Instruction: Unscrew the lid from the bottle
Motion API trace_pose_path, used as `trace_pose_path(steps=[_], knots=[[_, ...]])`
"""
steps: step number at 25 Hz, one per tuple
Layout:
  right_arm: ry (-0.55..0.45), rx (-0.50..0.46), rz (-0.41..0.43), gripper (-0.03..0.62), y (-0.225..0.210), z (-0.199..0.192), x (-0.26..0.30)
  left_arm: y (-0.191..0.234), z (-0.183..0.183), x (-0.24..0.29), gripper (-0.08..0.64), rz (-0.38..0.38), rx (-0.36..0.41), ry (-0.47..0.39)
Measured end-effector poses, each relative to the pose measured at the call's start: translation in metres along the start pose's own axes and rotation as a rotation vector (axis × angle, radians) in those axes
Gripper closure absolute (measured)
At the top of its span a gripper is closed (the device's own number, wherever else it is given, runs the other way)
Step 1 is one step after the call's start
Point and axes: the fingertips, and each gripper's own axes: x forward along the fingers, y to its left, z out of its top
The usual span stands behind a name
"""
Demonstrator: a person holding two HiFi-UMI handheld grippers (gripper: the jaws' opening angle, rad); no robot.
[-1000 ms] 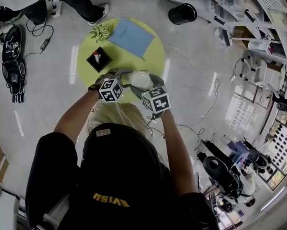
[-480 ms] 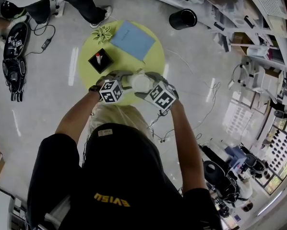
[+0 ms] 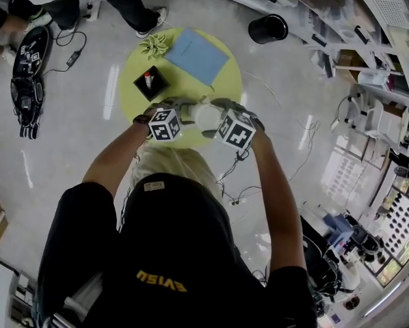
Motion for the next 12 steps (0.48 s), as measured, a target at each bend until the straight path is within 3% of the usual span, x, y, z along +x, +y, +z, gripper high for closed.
trace_pose_path(steps=[7, 12], knots=[[0.113, -0.199, 0.072, 0.162, 0.004, -0.0006, 0.0033, 0.0012, -0.0039, -0.0038, 0.262, -0.019, 0.004, 0.012], [0.126, -0.236, 0.096, 0.16, 0.0059, -0.0018, 0.0042, -0.0002, -0.0051, -0.0025, 0.264, -0.02, 0.004, 0.022]])
